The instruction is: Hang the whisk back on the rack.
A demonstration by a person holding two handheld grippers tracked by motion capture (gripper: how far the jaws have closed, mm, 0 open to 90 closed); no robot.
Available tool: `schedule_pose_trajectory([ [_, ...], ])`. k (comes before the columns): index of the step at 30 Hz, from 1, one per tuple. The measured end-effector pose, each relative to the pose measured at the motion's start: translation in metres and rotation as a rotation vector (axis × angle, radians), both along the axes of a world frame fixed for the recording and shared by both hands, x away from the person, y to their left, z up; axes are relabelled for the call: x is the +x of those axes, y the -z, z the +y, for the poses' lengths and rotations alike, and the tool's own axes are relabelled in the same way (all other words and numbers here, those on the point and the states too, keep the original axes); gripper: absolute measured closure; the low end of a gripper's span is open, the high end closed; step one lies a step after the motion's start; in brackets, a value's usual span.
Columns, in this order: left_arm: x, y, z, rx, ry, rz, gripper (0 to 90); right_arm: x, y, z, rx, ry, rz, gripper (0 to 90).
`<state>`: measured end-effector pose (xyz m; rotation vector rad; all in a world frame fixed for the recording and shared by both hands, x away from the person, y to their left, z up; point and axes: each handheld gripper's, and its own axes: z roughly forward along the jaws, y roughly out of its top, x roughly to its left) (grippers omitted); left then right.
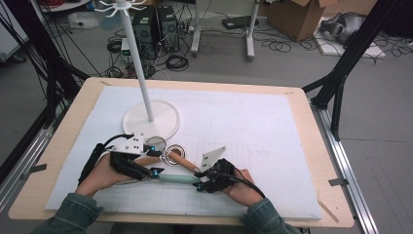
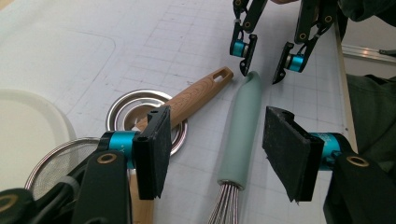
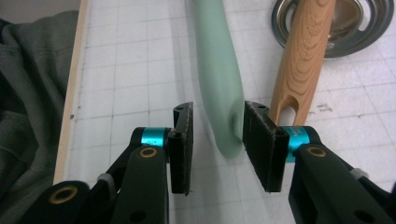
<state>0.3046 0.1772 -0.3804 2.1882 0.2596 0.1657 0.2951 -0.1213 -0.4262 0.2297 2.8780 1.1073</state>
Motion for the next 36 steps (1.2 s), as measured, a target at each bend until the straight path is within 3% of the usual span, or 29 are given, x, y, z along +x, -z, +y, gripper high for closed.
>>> schedule_pose_trajectory([
  [6, -0.0002, -0.0013, 0.0019, -0.004, -0.005, -0.004, 42.6, -0.0032, 0.0011, -0.0005, -0.026, -0.009, -0.046, 66.0],
  [13, -0.0003, -0.0020, 0.0007, -0.001, 0.000, -0.004, 42.4, -0.0020, 0.0067, -0.0024, -0.056, -0.019, -0.062, 69.7],
  [19, -0.0001, -0.0015, -0.0014, 0.002, 0.006, -0.002, 42.4, 0.0007, 0.0076, -0.0034, -0.040, -0.042, -0.040, 76.8],
  [36, -0.0029, 0.0040, -0.0070, 0.030, 0.036, 0.011, 42.4, 0.0030, 0.0060, -0.0055, -0.015, -0.036, 0.004, 77.9],
])
